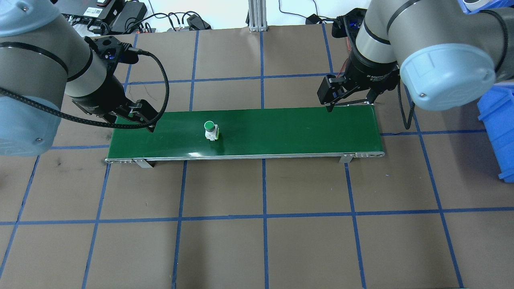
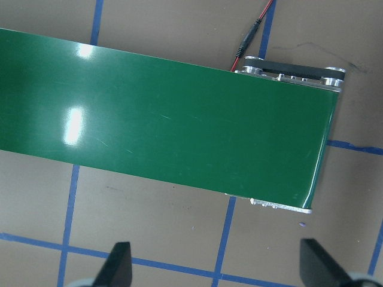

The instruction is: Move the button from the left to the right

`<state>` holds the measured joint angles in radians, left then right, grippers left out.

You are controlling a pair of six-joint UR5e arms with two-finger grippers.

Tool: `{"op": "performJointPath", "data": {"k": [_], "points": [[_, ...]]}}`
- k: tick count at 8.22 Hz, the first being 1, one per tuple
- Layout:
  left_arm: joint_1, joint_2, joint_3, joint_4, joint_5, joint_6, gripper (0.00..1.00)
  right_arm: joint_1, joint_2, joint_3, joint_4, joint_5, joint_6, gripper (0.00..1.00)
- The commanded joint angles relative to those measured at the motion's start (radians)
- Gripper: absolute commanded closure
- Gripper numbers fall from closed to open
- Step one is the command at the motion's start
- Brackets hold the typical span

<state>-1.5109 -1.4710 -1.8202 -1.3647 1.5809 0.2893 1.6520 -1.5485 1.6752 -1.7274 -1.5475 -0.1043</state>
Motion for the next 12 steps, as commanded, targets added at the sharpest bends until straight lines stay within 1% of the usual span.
{"op": "performJointPath", "data": {"k": [1, 2, 3, 4, 5, 6, 7, 9, 11, 12], "points": [[-0.019, 0.026, -0.001, -0.039, 0.008, -0.004, 0.00, -0.001, 0.126, 0.012, -0.068, 0.012, -0.006, 0.06], [-0.019, 0.032, -0.001, -0.065, 0.013, -0.004, 0.00, -0.005, 0.133, 0.047, -0.113, 0.027, -0.006, 0.06], [-0.019, 0.035, 0.002, -0.114, 0.019, -0.004, 0.00, -0.014, 0.146, 0.069, -0.156, 0.065, -0.012, 0.04], [-0.020, 0.035, 0.012, -0.138, 0.021, -0.004, 0.00, -0.043, 0.154, 0.078, -0.156, 0.098, -0.041, 0.02], [-0.019, 0.038, 0.010, -0.137, 0.022, -0.004, 0.00, -0.073, 0.154, 0.078, -0.152, 0.118, -0.087, 0.00], [-0.019, 0.038, 0.003, -0.136, 0.024, -0.002, 0.00, -0.086, 0.156, 0.081, -0.147, 0.124, -0.089, 0.00], [-0.020, 0.026, -0.004, -0.142, 0.040, -0.002, 0.00, -0.086, 0.153, 0.101, -0.150, 0.162, -0.068, 0.01], [-0.020, 0.020, -0.001, -0.136, 0.056, -0.006, 0.00, -0.089, 0.150, 0.115, -0.167, 0.175, -0.003, 0.02], [-0.019, 0.011, 0.005, -0.129, 0.053, -0.007, 0.00, -0.089, 0.153, 0.115, -0.185, 0.176, 0.046, 0.02], [-0.019, 0.024, 0.002, -0.140, 0.057, -0.007, 0.00, -0.089, 0.153, 0.116, -0.187, 0.176, 0.072, 0.01]]}}
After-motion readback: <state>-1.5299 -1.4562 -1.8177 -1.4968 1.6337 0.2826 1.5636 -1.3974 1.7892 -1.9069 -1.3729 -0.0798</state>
